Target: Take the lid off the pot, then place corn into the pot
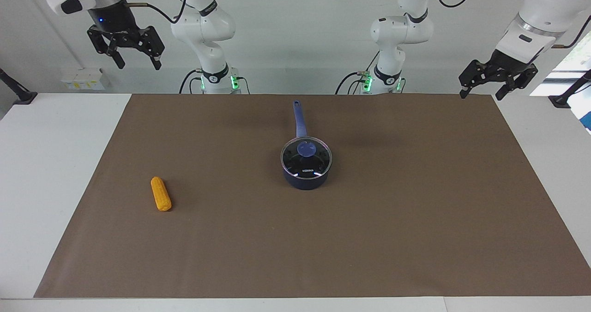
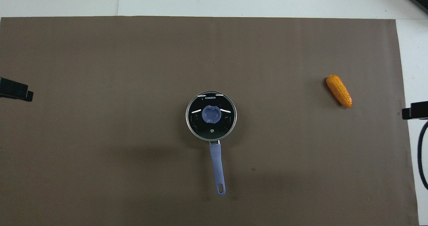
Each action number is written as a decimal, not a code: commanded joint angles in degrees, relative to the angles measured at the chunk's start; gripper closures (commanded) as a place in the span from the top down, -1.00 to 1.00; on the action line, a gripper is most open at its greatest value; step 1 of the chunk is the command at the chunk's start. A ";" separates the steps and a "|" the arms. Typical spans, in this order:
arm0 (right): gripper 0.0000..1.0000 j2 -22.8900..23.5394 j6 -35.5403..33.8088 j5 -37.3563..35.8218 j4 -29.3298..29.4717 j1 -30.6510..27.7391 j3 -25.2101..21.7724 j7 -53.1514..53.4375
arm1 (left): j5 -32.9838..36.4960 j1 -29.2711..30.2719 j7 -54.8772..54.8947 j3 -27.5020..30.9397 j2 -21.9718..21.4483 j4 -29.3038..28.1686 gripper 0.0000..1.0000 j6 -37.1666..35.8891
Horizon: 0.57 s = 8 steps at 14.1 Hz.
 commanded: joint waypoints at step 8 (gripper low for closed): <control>1.00 -0.64 -0.26 0.89 -0.32 -0.42 0.07 -1.15 | 0.39 -2.50 0.50 -0.71 -1.36 -4.18 1.00 2.06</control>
